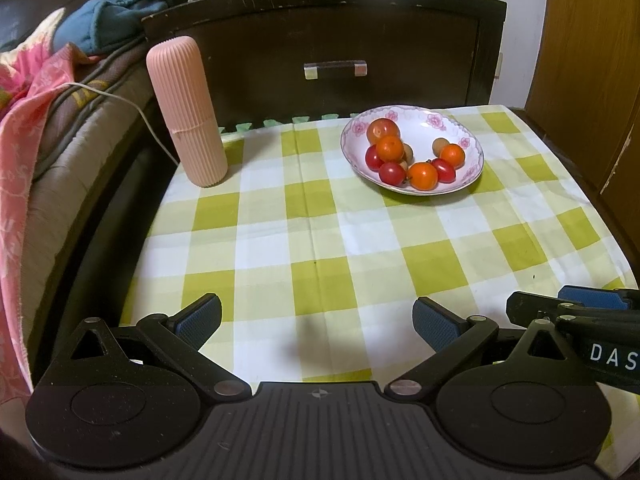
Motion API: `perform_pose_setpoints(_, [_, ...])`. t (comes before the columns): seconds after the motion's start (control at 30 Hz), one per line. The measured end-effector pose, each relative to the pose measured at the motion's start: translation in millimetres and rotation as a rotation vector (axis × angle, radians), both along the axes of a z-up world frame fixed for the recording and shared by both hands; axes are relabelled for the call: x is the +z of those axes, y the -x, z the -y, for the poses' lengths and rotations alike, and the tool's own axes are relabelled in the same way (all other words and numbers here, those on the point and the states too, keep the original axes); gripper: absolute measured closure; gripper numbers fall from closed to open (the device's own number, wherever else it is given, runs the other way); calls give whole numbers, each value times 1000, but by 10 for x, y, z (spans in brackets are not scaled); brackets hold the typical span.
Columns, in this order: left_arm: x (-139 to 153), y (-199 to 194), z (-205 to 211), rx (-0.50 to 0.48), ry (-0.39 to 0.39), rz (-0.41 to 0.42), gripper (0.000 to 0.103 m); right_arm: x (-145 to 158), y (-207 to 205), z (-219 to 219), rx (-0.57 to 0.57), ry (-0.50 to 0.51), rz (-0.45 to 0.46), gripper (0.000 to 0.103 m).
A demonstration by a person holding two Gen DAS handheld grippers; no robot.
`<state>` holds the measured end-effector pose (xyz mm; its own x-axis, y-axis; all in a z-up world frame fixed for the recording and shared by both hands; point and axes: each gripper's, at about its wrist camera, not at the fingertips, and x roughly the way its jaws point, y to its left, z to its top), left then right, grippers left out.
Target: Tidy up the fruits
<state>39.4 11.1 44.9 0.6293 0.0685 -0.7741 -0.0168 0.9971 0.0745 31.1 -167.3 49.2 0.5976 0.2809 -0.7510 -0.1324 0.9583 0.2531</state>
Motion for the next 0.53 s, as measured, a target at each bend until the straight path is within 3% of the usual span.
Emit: perform_pose_setpoints(0.53, [2, 11, 5, 7, -3, 13, 0, -7, 3, -4, -1, -1, -1, 56])
